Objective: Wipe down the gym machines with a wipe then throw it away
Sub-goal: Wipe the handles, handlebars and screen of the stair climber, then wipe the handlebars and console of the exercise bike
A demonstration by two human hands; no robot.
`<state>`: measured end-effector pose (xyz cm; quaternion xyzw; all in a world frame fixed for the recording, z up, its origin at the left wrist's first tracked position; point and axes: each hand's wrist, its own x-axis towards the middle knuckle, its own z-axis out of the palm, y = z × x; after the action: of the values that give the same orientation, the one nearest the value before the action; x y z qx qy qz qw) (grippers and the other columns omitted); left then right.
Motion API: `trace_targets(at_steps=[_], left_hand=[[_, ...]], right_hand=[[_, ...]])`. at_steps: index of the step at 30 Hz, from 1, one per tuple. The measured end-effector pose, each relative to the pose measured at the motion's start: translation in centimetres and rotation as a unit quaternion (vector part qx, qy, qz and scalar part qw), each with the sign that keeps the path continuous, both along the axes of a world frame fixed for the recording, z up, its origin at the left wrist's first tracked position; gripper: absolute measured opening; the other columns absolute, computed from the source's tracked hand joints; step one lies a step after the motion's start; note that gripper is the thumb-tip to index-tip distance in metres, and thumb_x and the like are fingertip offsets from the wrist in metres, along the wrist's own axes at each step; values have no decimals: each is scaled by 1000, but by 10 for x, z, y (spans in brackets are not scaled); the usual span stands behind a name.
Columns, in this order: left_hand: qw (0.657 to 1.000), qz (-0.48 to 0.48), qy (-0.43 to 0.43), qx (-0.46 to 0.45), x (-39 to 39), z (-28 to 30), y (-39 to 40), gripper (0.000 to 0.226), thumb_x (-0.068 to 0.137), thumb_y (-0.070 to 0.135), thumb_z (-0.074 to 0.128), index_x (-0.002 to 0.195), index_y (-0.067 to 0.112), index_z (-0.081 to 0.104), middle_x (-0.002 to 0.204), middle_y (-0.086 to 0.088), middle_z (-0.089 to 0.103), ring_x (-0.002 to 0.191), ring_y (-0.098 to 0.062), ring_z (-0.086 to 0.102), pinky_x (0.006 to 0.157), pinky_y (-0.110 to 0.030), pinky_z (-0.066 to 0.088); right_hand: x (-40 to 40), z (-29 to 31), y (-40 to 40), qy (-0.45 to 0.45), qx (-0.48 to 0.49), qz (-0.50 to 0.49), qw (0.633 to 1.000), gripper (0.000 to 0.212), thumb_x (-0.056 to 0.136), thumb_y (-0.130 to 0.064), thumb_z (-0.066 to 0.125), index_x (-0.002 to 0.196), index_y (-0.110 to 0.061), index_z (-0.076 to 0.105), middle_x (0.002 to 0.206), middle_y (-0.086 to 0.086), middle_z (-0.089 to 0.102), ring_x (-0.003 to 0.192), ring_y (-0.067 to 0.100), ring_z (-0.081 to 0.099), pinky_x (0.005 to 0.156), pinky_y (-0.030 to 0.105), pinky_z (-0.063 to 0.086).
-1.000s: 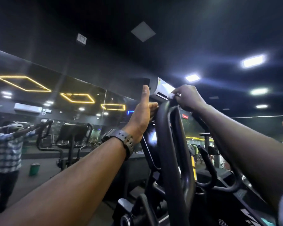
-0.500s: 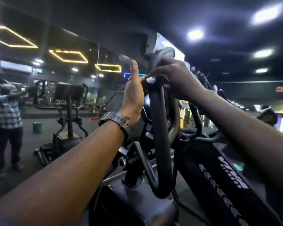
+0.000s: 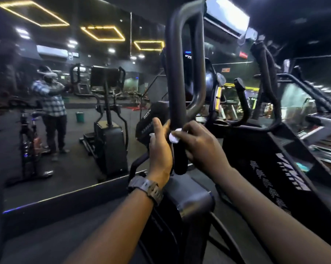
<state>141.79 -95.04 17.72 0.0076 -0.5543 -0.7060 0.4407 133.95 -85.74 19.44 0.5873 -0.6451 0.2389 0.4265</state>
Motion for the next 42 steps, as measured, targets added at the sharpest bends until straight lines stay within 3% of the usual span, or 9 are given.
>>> trace_targets(at_steps=[8, 12, 19, 23, 25, 30, 35, 37, 42], left_hand=[[994, 80, -40, 58, 9, -26, 29, 103, 74, 92, 27, 134, 15, 59, 127, 0, 68, 119, -11, 62, 110, -41, 43], [992, 93, -65, 51, 18, -27, 39, 110, 70, 96, 22, 132, 14, 61, 124, -1, 69, 116, -13, 64, 109, -41, 44], [991, 93, -74, 58, 29, -25, 52, 91, 80, 81, 17, 105, 15, 74, 104, -2, 76, 103, -12, 70, 98, -32, 49], [991, 99, -69, 51, 32, -26, 56, 73, 93, 70, 12, 88, 26, 70, 88, 11, 77, 96, -5, 70, 100, -29, 49], [990, 108, -73, 59, 35, -28, 53, 77, 90, 75, 14, 94, 23, 71, 97, 3, 77, 100, -10, 70, 101, -32, 49], [986, 140, -62, 65, 62, -28, 28, 92, 93, 72, 11, 108, 5, 73, 96, -9, 75, 87, -13, 69, 76, -20, 55], [963, 249, -73, 69, 127, -30, -11, 91, 93, 73, 11, 125, 5, 64, 118, -9, 71, 111, -16, 66, 102, -31, 48], [948, 297, -84, 73, 163, -32, -28, 89, 95, 69, 11, 133, 4, 57, 129, -11, 64, 119, -18, 61, 110, -34, 42], [904, 404, -92, 109, 258, -53, -66, 83, 99, 63, 13, 133, 0, 55, 133, -14, 61, 122, -21, 59, 111, -33, 41]], right_hand=[[-2, -22, 13, -89, -6, 68, 994, 33, 85, -26, 47, 103, -15, 73, 93, 6, 57, 79, 23, 59, 63, 36, 53], [-1, -42, 15, -104, 10, 64, 992, 20, 85, -16, 60, 101, -18, 71, 93, 2, 55, 78, 23, 59, 58, 37, 53], [0, -31, 17, -147, -18, 70, 986, 21, 84, -12, 61, 103, -15, 71, 93, 4, 57, 77, 23, 61, 60, 43, 55], [4, -51, 23, -158, 26, 67, 985, 19, 85, -15, 61, 101, -20, 71, 94, -2, 57, 77, 23, 63, 62, 43, 55], [8, -51, 18, -193, -5, 73, 978, 21, 84, -13, 63, 102, -19, 72, 92, -3, 58, 75, 21, 63, 64, 41, 56], [43, -34, -13, -213, -40, 117, 969, 21, 84, -10, 66, 103, -16, 73, 90, 1, 65, 78, 16, 61, 72, 26, 51], [94, -35, -60, -284, -48, 205, 935, 15, 84, -8, 66, 95, -13, 75, 90, 3, 74, 82, 18, 67, 76, 29, 51], [117, -41, -83, -320, -31, 232, 918, 13, 85, -10, 67, 94, -13, 75, 88, 2, 75, 80, 16, 68, 71, 19, 44], [181, -70, -140, -358, 35, 290, 887, 9, 86, -15, 68, 90, -15, 76, 83, 1, 75, 71, 9, 63, 60, 13, 34]])
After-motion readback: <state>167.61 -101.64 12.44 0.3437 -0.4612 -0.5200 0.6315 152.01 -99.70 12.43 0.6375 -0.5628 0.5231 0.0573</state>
